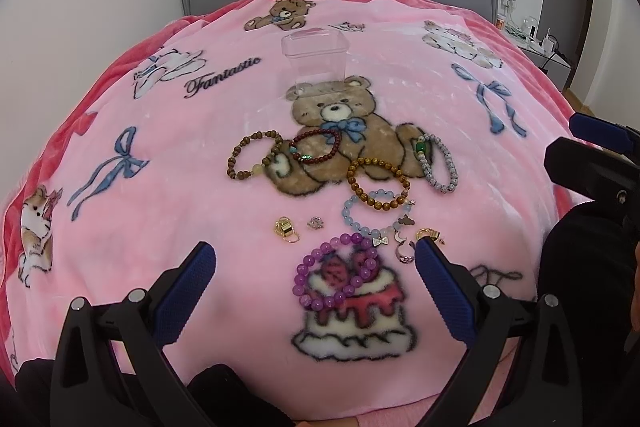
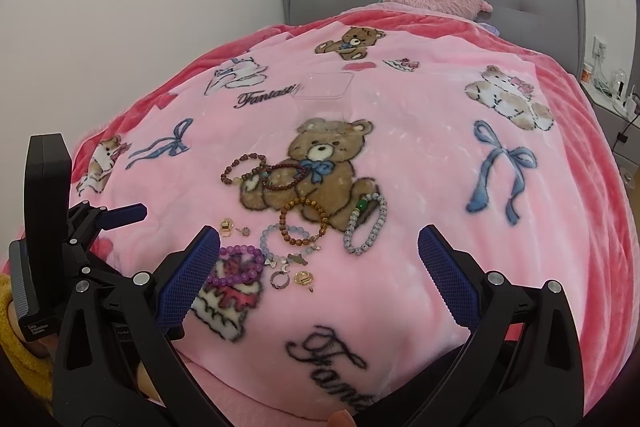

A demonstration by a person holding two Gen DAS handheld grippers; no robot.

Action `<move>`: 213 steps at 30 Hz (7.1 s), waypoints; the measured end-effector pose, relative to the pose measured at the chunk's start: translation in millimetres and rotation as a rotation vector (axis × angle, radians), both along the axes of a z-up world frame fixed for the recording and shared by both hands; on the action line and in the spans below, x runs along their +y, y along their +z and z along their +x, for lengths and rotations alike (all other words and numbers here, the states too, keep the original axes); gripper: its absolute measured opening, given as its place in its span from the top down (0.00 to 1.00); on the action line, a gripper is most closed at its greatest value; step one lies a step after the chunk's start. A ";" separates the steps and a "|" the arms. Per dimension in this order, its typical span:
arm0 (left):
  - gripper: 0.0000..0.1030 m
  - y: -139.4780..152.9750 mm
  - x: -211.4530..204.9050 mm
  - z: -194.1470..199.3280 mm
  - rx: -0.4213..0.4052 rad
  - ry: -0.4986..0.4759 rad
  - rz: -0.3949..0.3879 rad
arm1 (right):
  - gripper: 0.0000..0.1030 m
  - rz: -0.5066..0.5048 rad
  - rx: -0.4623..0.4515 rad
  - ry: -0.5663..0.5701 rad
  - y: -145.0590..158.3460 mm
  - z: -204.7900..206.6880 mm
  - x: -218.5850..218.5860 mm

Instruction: Organize jewelry

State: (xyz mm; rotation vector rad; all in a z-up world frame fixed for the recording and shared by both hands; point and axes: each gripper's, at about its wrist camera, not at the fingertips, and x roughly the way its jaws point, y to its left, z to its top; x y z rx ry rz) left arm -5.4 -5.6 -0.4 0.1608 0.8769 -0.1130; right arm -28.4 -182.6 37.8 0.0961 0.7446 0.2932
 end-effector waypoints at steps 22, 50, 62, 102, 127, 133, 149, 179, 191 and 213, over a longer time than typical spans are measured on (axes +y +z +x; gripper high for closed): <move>0.05 -15.9 27.5 0.7 -0.004 -0.010 -0.124 | 0.18 0.013 0.009 -0.060 -8.8 9.3 -1.7; 0.72 -89.3 27.8 37.9 0.235 -0.041 -0.144 | 0.52 -0.135 0.302 -0.017 -108.2 125.1 16.2; 0.77 -93.0 30.5 42.0 0.243 -0.035 -0.162 | 0.83 -0.193 0.331 -0.066 -122.2 128.6 14.0; 0.91 50.0 45.4 88.9 -0.278 -0.214 -0.431 | 0.92 -0.134 -0.131 0.165 20.6 142.5 50.3; 0.91 14.2 47.8 289.7 -0.088 -0.234 -0.550 | 0.92 -0.172 0.081 0.175 -28.9 292.3 60.7; 0.91 -4.2 52.1 301.7 -0.035 -0.212 -0.556 | 0.92 -0.164 0.126 0.192 -46.0 303.8 67.9; 0.83 -2.3 44.8 291.5 -0.045 -0.244 -0.523 | 0.82 -0.117 0.087 0.181 -42.2 288.5 60.8; 0.40 -65.7 60.6 93.3 0.222 -0.399 -0.167 | 0.65 -0.163 0.281 0.233 -99.4 141.5 57.3; 0.76 -81.8 56.6 99.9 0.304 -0.409 -0.141 | 0.77 -0.217 0.321 0.227 -117.9 144.4 59.6; 0.84 -66.1 57.9 94.4 0.232 -0.420 -0.172 | 0.92 -0.080 0.218 0.245 -87.4 137.0 56.9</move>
